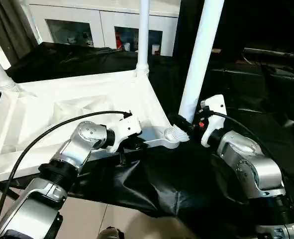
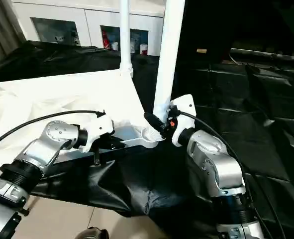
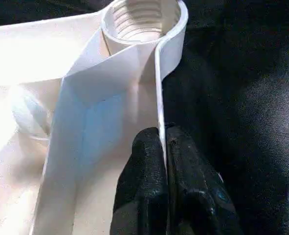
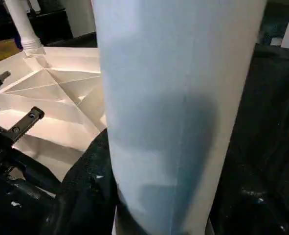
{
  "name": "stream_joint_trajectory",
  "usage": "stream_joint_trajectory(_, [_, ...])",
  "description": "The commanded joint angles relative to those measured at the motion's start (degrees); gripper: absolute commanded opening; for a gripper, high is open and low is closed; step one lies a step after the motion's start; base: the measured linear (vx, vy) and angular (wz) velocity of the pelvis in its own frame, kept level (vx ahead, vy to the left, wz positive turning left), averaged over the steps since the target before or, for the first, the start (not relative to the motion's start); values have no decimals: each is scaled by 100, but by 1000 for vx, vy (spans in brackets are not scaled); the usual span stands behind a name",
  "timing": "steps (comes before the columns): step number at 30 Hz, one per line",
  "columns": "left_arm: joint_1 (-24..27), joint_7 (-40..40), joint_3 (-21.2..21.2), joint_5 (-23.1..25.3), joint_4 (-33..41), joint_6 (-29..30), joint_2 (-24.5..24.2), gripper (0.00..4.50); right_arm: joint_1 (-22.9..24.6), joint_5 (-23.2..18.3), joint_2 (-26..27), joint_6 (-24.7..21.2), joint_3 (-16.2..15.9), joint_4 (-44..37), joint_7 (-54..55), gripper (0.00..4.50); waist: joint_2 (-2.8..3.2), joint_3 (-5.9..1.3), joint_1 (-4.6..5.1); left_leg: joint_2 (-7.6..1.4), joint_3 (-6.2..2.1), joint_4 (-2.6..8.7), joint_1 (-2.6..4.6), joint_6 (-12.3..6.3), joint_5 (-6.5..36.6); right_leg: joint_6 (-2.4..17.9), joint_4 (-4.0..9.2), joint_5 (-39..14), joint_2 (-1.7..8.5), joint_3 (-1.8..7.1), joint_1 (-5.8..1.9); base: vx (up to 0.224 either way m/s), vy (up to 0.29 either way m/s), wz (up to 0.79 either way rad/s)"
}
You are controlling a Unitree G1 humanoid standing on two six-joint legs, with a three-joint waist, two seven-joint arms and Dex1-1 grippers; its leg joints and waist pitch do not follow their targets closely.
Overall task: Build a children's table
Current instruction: Insert table leg to table base
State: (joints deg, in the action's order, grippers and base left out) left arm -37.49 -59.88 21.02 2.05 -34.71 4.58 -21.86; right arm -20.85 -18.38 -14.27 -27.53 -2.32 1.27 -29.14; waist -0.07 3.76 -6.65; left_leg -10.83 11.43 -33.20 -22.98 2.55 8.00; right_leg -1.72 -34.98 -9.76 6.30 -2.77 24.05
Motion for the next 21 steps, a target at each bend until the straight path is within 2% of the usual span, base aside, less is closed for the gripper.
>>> stream_joint_trajectory(1, [66,85,-191,-64,22,-160,40,0,-67,-12,-1,-52,72,-33,12,193,-125,-357,-9,-194,-141,478,164,245,2310,606,543,-2659,257,183,-132,0,0,0])
stream_joint_trajectory(2, [830,360,-438,-415,2759,2300,-223,0,286,-277,-531,-957,-163,-1419,-260,193,-263,-410,-60,-303,-198,489,116,167,1735,795,325,-1902,310,167,-343,0,0,0])
stream_joint_trajectory(3, [790,256,-420,-398,2708,2227,-313,0,263,-368,-454,-870,-236,-1374,-399,193,-264,-372,-44,-294,-147,484,105,52,1616,767,363,-1825,244,184,-254,0,0,0])
stream_joint_trajectory(4, [779,227,-414,-393,2694,2207,-337,0,262,-397,-433,-845,-256,-1365,-440,193,-175,-413,1,-230,-113,455,129,21,1519,874,372,-1668,198,182,-183,0,0,0])
stream_joint_trajectory(5, [779,227,-414,-393,2694,2207,-337,0,262,-397,-433,-845,-256,-1365,-440,193,-172,-412,10,-224,-93,449,141,63,1520,911,389,-1563,176,183,-165,0,0,0])
stream_joint_trajectory(6, [776,212,-410,-387,2688,2196,-351,0,267,-410,-428,-836,-272,-1363,-467,193,-251,-389,26,-205,-73,439,141,134,1580,943,398,-1359,155,189,-171,0,0,0])
stream_joint_trajectory(7, [776,212,-410,-387,2688,2196,-351,0,267,-410,-428,-836,-272,-1363,-467,193,-273,-386,19,-204,-77,436,147,138,1610,933,401,-1377,164,192,-179,0,0,0])
stream_joint_trajectory(11, [776,207,-402,-387,2694,2206,-350,0,256,-411,-431,-832,-271,-1354,-476,193,-291,-374,-13,-206,-79,439,158,195,1586,909,389,-1368,167,201,-191,0,0,0])
stream_joint_trajectory(13, [875,276,-421,-370,3026,2536,-371,0,254,-460,-449,-932,-260,-1433,-432,193,-293,-371,-10,-207,-81,440,165,213,1598,913,384,-1378,166,202,-192,0,0,0])
stream_joint_trajectory(14, [903,290,-426,-365,3118,2611,-393,0,244,-469,-444,-943,-259,-1440,-418,193,-339,-353,-4,-209,-79,440,157,199,1591,921,385,-1396,168,203,-193,0,0,0])
stream_joint_trajectory(16, [933,316,-423,-373,3256,2744,-429,0,233,-473,-436,-972,-251,-1454,-413,193,-329,-355,-3,-210,-75,429,164,184,1510,942,373,-1305,165,206,-190,0,0,0])
stream_joint_trajectory(18, [932,250,-366,-351,3320,2666,-545,0,181,-476,-348,-870,-203,-1353,-410,193,-357,-333,-6,-197,-70,425,148,139,1442,928,372,-1286,163,207,-192,0,0,0])
stream_joint_trajectory(21, [907,168,-324,-323,3270,2478,-621,0,105,-531,-239,-733,-126,-1138,-432,192,-356,-329,0,-197,-74,427,156,165,1449,918,370,-1286,157,205,-191,0,0,0])
